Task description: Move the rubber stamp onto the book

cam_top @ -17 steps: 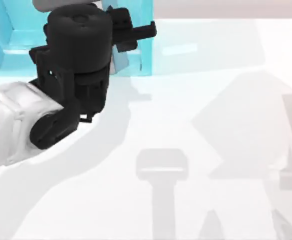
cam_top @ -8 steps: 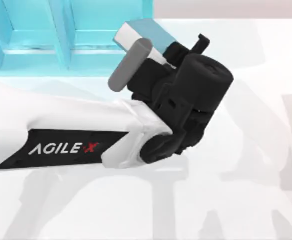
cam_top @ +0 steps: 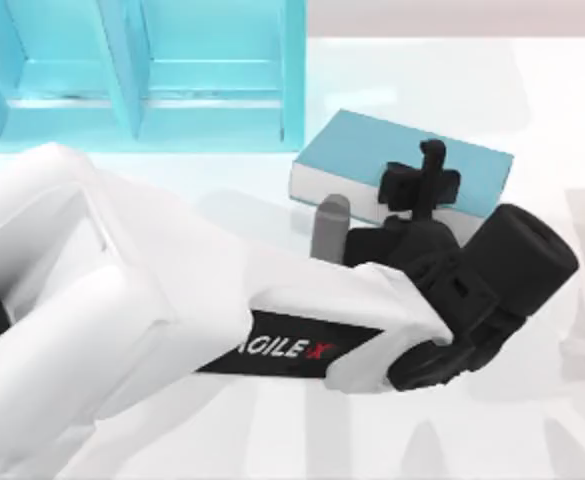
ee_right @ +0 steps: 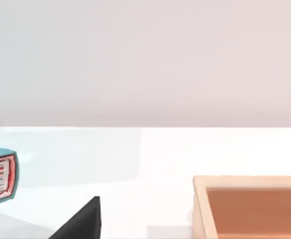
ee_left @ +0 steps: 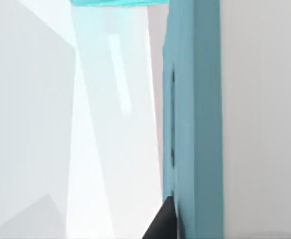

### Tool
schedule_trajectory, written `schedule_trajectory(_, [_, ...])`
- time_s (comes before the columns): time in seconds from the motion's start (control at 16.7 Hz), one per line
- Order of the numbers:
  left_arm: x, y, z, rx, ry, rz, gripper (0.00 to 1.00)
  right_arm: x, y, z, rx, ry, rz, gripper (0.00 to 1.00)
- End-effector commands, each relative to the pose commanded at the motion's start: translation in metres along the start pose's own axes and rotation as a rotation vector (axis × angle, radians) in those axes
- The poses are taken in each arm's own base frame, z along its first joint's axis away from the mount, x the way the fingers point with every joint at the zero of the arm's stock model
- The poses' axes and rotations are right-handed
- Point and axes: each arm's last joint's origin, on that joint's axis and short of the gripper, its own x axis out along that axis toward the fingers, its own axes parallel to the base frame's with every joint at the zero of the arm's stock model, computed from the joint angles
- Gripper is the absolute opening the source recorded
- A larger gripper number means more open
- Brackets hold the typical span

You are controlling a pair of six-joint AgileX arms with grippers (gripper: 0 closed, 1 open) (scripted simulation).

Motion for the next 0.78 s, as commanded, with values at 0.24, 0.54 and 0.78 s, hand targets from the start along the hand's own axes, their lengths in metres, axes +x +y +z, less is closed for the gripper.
schedule_trajectory(0.24, [-0.0055, 0.0083, -0.0103, -0.08, -0.008, -0.009, 0.0, 0.0, 0.0, 0.0, 0.0, 0.0, 0.0, 1.0])
schedule_trajectory(0.54, [-0.0035, 0.0103, -0.0082, -0.072, -0.011, -0.003, 0.0, 0.0, 0.0, 0.0, 0.0, 0.0, 0.0, 1.0])
schedule_trajectory(0.78, [-0.0104, 0.009, -0.0099, -0.081, -0.008, -0.009, 0.0, 0.0, 0.0, 0.0, 0.0, 0.0, 0.0, 1.0])
